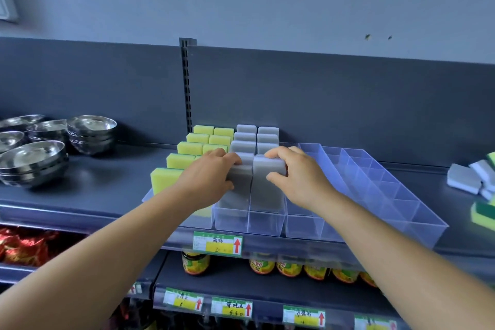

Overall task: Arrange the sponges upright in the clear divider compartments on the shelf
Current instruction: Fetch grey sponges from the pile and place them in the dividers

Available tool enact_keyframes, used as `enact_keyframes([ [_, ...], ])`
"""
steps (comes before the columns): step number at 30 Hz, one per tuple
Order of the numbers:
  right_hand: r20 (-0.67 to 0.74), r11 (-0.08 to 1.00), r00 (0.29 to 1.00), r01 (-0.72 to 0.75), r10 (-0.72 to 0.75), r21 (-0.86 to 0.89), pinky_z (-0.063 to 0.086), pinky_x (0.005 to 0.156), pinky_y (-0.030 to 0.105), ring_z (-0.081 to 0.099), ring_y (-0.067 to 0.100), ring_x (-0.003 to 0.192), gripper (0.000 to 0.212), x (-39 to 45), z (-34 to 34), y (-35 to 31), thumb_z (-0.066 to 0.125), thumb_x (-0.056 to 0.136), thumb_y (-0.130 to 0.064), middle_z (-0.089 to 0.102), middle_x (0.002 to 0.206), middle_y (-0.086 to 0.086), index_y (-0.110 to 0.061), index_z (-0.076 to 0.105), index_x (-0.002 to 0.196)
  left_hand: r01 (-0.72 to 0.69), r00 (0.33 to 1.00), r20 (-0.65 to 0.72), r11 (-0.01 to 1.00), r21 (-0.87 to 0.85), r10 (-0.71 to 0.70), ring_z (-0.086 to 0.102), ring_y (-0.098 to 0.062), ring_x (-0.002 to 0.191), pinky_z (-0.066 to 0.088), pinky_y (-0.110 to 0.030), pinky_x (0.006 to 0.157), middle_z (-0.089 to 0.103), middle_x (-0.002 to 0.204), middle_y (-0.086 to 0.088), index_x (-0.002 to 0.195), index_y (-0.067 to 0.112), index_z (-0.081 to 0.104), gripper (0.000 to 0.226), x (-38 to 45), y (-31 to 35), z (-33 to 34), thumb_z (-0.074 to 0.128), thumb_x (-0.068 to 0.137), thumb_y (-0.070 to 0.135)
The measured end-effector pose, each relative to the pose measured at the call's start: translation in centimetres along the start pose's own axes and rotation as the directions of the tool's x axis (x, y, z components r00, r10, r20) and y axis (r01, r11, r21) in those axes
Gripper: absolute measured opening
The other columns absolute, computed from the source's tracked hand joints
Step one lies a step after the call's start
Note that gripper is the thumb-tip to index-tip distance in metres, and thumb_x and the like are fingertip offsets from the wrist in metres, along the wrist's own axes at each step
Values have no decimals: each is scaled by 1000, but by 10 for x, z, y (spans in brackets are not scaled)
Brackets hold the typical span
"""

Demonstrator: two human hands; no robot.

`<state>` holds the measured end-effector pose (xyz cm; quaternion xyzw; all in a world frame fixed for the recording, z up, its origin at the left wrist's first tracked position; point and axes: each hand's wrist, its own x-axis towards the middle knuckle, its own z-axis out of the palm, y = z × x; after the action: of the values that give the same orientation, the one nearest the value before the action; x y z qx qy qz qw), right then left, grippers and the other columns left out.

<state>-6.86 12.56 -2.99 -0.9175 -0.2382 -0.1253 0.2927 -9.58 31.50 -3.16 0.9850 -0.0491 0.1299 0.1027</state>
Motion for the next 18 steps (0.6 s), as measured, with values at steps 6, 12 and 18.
enact_keyframes([
  [6,96,993,992,-68,77,-95,40,84,27,53,22,102,39,-1,8,3,56,92,-22,46,131,-3,-23,49,130,-6,1000,25,994,112,4,42,-21,119,47,-36,88,53,124,-2,132,22,46,48,1,1,4,63,87,27],
  [12,154,982,981,-88,115,-169,43,89,32,51,26,112,45,-1,11,2,58,92,-25,43,137,0,-26,47,136,-25,999,37,991,133,20,43,-22,118,47,-36,84,53,124,-2,131,21,46,49,-1,5,1,64,86,29],
  [18,182,965,978,-51,100,-259,37,102,35,31,20,133,65,-15,-7,-2,54,92,-41,27,150,-4,-22,26,147,-92,995,41,983,160,86,42,-24,124,41,-34,99,49,134,-2,138,19,41,59,-4,15,-5,62,86,36],
])
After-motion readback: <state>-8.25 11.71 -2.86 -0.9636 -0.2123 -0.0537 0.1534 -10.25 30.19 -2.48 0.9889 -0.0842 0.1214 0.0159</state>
